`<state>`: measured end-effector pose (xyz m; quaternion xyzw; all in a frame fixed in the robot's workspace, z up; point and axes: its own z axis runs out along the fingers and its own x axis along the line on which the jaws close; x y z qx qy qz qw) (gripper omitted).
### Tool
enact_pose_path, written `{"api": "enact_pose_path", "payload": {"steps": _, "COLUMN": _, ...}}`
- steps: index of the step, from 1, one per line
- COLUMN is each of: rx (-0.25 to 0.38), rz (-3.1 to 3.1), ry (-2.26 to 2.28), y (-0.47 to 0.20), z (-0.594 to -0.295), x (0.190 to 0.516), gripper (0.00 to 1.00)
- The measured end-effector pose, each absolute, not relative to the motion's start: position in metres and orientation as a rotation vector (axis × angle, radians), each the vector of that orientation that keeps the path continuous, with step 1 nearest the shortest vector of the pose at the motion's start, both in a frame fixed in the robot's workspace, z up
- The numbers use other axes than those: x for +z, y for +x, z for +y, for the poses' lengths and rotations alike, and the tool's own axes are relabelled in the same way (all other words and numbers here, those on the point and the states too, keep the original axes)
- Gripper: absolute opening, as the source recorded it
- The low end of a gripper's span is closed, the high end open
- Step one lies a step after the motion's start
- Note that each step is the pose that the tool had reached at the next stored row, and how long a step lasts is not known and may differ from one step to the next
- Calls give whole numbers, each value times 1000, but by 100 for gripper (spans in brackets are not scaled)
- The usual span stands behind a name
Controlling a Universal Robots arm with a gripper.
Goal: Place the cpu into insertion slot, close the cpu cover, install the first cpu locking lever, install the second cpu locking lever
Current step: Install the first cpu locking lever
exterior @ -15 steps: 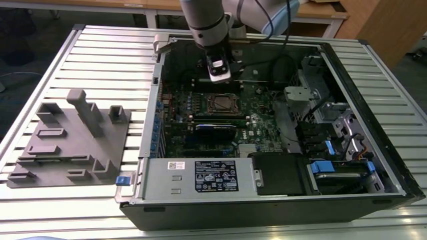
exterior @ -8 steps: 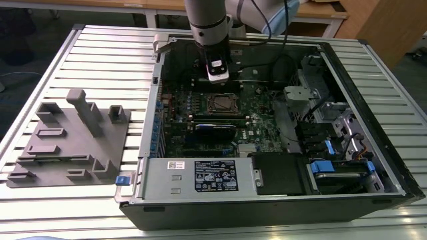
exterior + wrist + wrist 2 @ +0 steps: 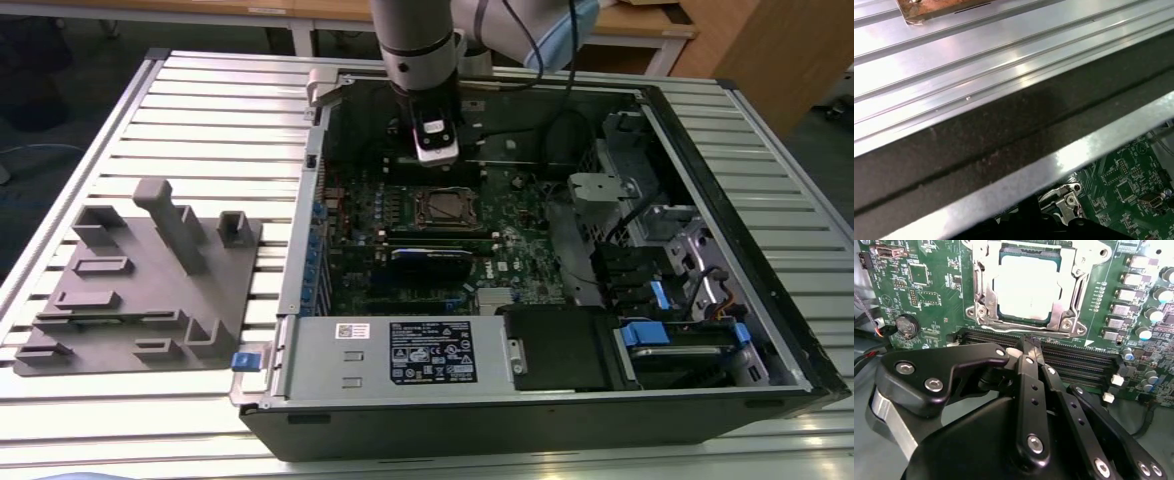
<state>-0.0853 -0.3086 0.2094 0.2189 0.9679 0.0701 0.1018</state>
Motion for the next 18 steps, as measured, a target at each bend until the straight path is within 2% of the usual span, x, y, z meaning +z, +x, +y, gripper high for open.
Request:
{"api": "enact_pose_path", "payload": {"steps": 8, "rx": 192, "rz": 2857, "ry": 645, "y": -85, "z": -309, "x": 223, "gripper": 11}}
{"api": "enact_pose_path", "payload": {"steps": 10, "rx": 161, "rz": 2855, "ry": 641, "y": -85, "z": -309, "x": 223, "gripper": 11}}
{"api": "enact_pose_path", "payload": {"steps": 15, "rx": 36, "rz": 2847, "ry": 624, "y": -83, "z": -309, "x": 223, "gripper": 11}}
{"api": "enact_pose_path", "payload": {"steps": 18, "rx": 8, "rz": 2859, "ry": 623, "y": -81, "z": -309, "x": 222, "gripper": 11}}
